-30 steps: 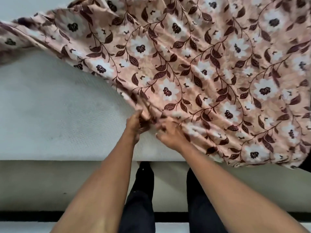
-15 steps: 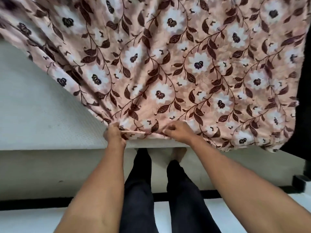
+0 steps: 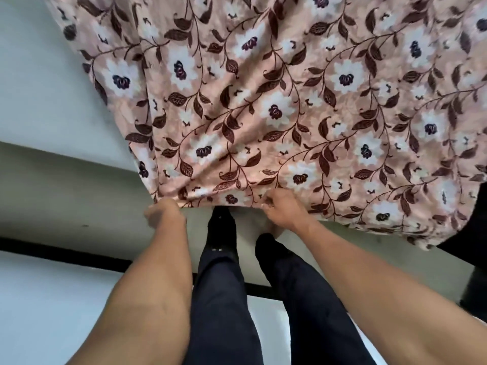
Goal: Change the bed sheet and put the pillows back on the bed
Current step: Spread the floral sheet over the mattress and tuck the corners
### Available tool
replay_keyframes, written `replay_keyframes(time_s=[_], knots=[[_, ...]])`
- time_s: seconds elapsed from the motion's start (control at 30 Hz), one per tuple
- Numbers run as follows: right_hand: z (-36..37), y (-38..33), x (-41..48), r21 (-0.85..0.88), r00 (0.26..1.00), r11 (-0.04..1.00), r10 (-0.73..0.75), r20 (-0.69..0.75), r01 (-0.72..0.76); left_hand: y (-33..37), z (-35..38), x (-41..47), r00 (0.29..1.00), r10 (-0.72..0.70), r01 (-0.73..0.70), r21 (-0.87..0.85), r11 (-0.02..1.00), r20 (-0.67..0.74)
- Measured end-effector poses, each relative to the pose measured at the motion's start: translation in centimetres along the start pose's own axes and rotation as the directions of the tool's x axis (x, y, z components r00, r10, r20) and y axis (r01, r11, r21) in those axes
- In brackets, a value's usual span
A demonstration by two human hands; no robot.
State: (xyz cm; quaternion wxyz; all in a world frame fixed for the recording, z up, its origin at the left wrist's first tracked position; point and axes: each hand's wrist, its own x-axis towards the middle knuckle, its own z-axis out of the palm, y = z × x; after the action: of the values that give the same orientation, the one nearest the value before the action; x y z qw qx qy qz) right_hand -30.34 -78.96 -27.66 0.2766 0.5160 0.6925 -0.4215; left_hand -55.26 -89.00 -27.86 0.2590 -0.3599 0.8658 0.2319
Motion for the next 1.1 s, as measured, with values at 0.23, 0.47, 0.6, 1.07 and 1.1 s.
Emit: replay_keyframes(time_s=[0.23,0.47,0.6,1.07,1.1], knots=[[-2.9,-1.7,0.9,0.022,0.982,0.997,-0.071,-0.173,0.076,2.8,2.2,0.3,0.957,0.121,-0.082,-0.155,0.985,0.263],[-3.8,-4.3,2.0,-0.008,0.979,0.995,-0.094,-0.183,0.095,2.5,1.4,2.3,0.983,0.175,-0.163,0.165,0.973,-0.059],[-4.4,-4.4,1.1,-0.062,0.980,0.991,-0.127,-0.150,0.119,1.3,-0.6,3.5,0.994,0.032,-0.001,0.274,0.962,-0.108],[-11.1,-14.4,-3.1,-0.270,0.960,0.929,-0.277,-0.050,0.254,9.7,-7.9,-3.8,0.938,0.280,-0.319,0.199,0.926,0.203],[-11.5,-14.8,-2.9,-0.289,0.958,0.923,-0.281,-0.055,0.254,10.0,-7.8,-3.8,0.929,0.297,-0.344,0.216,0.914,0.221]])
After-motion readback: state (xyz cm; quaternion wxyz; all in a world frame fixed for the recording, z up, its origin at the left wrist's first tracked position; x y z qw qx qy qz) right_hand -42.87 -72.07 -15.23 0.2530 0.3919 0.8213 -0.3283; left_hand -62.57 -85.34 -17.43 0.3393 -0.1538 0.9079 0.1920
